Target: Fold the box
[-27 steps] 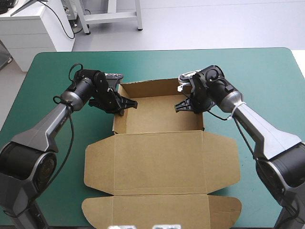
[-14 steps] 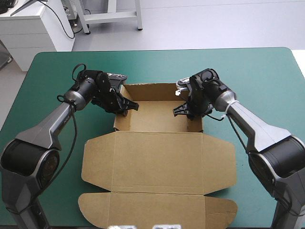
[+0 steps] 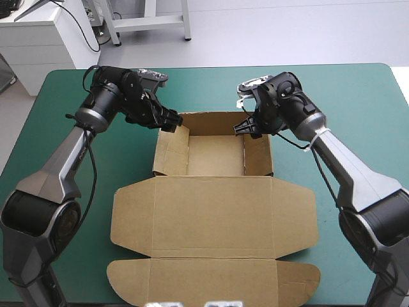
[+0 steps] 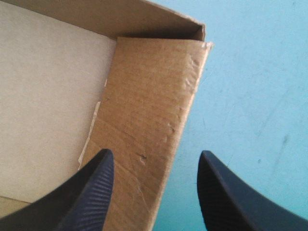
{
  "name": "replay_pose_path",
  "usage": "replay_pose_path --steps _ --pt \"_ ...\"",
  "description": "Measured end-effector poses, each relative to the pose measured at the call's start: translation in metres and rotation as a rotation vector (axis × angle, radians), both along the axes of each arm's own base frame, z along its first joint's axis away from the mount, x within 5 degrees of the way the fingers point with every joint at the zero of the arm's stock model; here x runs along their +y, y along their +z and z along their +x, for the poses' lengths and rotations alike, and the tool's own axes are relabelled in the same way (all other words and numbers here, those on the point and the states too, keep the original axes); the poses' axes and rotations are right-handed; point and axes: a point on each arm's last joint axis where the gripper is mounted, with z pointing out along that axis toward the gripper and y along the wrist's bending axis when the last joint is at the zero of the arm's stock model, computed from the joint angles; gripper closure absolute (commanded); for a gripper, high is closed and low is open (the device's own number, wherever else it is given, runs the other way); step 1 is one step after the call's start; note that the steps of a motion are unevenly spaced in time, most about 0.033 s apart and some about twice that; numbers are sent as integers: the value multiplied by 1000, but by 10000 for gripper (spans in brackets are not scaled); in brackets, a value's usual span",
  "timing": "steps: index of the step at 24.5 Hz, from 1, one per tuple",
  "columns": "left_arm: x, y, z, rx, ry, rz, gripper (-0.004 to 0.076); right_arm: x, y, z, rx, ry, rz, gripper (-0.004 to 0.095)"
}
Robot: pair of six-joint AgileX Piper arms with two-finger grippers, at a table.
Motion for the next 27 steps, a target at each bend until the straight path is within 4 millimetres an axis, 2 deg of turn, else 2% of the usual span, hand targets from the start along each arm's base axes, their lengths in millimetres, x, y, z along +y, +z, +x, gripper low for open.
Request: replay_pose_path --steps 4,6,9,11,14,16,18,20,21,22,23,24,25,26,27 --pt "5 36 3 -135 10 21 301 -5 26 -10 -61 10 26 420" --pt "10 54 0 -196 20 35 413 -8 36 -16 -83 11 36 422" --pt "17 78 -14 -255 43 33 629 -12 48 -24 -108 11 48 425" --pt "21 91 -24 -286 55 18 729 -15 52 -25 -112 0 63 424" --pt "27 108 -40 -323 57 2 731 -21 50 -23 -87 -30 110 424" --pt "35 116 -59 -340 62 11 731 -30 40 -20 -45 -63 121 424" --pt "43 118 -73 -343 68 38 731 -36 30 -18 -12 -87 117 424" --pt "55 113 -97 -330 74 80 731 -39 17 -19 34 -106 110 424" --pt "62 105 -117 -301 72 94 731 -38 10 -18 60 -109 116 424" --pt "65 97 -125 -279 69 102 731 -36 7 -17 73 -109 128 424" --pt "71 86 -145 -263 62 92 731 -32 2 -15 98 -109 150 424" --pt "74 79 -156 -260 58 79 731 -30 -2 -13 113 -110 161 425" --pt "81 67 -180 -276 56 48 731 -26 -11 -9 143 -110 179 424" --pt "85 51 -196 -272 57 29 731 -23 -20 -5 169 -113 181 424" --pt "89 45 -208 -284 52 20 731 -22 -25 -3 180 -114 178 424"
